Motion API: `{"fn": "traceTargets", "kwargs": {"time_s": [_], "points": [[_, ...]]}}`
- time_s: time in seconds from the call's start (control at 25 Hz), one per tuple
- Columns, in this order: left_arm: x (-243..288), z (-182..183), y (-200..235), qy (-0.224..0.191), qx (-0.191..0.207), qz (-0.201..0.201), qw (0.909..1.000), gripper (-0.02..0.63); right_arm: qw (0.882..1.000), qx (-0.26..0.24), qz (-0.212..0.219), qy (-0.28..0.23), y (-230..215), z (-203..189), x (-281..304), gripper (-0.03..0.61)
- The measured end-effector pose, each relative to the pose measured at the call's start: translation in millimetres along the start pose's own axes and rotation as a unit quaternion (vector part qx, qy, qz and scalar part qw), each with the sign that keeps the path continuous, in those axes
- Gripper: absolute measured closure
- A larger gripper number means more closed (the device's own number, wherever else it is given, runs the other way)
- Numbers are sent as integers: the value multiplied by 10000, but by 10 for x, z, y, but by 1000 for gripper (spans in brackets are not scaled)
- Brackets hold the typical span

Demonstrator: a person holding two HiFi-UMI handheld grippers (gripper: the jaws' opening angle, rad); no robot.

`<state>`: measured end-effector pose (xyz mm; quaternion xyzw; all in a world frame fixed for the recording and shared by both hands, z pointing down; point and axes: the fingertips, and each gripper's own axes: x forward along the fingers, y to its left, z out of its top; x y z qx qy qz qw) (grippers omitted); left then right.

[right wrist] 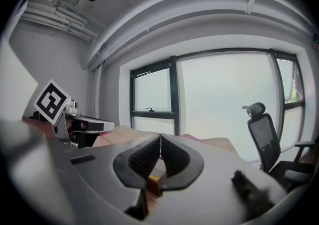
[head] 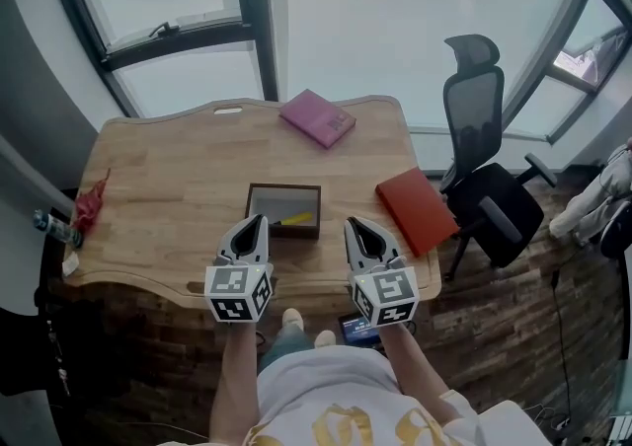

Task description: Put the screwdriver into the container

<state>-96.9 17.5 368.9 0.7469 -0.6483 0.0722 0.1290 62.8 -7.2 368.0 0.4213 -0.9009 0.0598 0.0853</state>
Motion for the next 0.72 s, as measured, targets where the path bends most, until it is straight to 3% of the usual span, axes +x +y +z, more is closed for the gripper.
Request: {"fn": "traceTargets", "kwargs": {"time_s": [0.72], "points": [[-187, 34, -34, -67, 226, 98, 9997, 601, 9999, -14, -46, -125, 7, 50, -133, 546]]}}
